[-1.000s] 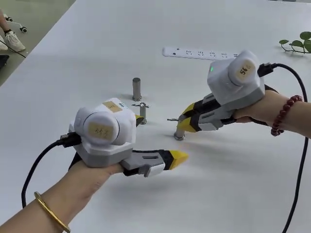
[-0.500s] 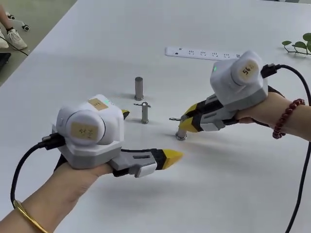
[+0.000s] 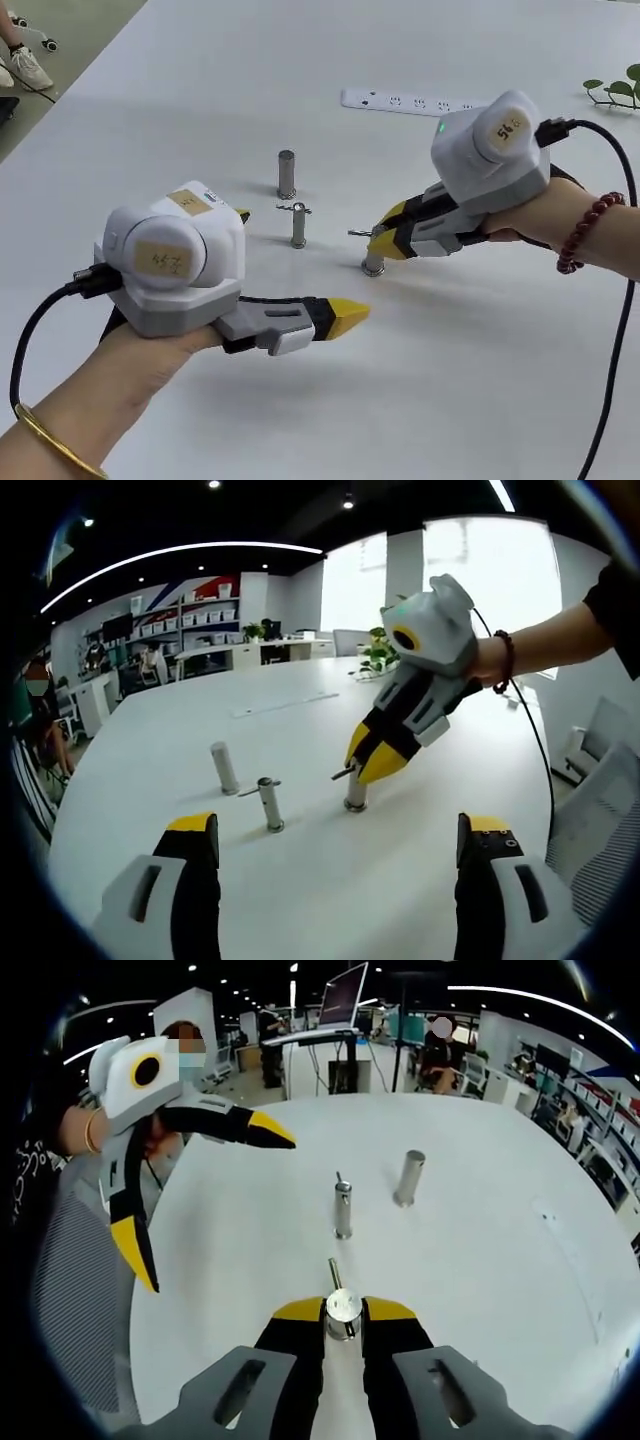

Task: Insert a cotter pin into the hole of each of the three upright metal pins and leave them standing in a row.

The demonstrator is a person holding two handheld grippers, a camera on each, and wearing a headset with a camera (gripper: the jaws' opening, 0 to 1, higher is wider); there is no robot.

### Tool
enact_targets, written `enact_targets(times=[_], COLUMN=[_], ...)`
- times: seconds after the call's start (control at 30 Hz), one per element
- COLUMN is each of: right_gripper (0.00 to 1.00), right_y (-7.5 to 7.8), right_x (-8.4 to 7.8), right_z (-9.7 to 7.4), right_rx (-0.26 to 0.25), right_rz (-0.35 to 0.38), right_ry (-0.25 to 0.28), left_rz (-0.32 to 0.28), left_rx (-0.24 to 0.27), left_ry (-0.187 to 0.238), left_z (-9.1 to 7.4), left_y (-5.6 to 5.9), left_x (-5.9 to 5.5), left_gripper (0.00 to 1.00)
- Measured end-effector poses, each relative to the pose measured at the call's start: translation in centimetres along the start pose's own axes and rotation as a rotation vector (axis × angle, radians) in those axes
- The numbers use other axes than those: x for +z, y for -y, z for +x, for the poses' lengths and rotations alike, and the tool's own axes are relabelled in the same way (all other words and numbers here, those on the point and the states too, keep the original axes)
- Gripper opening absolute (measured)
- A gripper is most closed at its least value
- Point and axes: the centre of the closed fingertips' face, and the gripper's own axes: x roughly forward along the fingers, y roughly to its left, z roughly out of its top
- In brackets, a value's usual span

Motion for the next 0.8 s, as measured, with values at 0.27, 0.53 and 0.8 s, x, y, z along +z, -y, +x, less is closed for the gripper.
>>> enact_targets(times=[0.27, 0.53, 0.8], right_gripper=[0.08, 0.08, 0.08], right_y=[1.0, 1.2, 1.7], right_x=[0.4, 0.8, 0.8], right_z=[0.2, 0.4, 0.7], right_rx=[-0.009, -0.005, 0.005], right_rz=[0.010, 0.011, 0.006], right_ry=[-0.007, -0.005, -0.009], left_rz=[-0.008, -0.010, -0.006], left_rx=[-0.003, -0.003, -0.006], left_ry=[0.009, 0.010, 0.008], left_z=[0.0, 0.0, 0.1], left_y=[-0.2, -0.4, -0.3], left_x=[0.1, 0.1, 0.0], left_gripper=[0.99, 0.99, 0.99])
